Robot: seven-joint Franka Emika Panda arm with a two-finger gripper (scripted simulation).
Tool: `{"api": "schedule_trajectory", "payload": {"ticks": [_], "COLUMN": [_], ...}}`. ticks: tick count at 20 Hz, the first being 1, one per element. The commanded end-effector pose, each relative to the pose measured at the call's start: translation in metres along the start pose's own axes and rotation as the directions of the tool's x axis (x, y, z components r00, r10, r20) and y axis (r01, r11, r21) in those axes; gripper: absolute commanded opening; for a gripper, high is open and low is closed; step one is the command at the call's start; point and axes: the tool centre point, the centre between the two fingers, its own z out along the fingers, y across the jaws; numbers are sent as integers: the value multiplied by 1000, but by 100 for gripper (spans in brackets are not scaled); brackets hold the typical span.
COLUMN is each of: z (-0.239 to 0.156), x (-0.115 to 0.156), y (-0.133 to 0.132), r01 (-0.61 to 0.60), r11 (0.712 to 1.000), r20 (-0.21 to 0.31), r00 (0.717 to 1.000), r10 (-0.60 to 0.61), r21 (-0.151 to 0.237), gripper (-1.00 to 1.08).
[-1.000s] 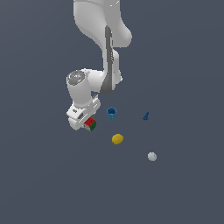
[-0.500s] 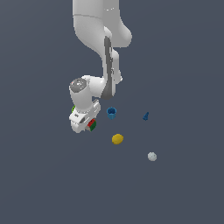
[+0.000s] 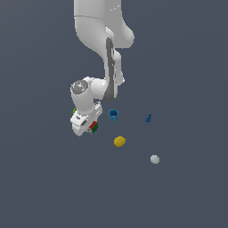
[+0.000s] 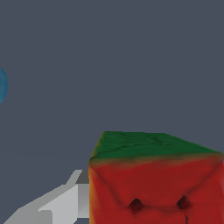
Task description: Pick up a designated object from a clutter of objects.
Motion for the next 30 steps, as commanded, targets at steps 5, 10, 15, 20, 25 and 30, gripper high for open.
{"api": "schedule_trajectory", "payload": {"ticks": [5,10,15,20,25,30], "z": [-2,-15,-40,-77,-124,-174], "x": [0,2,5,10,16,22], "y": [0,-1,-3,-6,-8,-11], "r01": [0,0,0,0,-1,-1], "r11": [1000,1000,1000,1000,1000,1000], "r20": [0,0,0,0,1,2], "r00": [1000,1000,1000,1000,1000,1000], "r10": [0,0,0,0,1,1], "r21": [0,0,0,0,0,0], "gripper": [-100,-100,-100,-100,-100,-100]}}
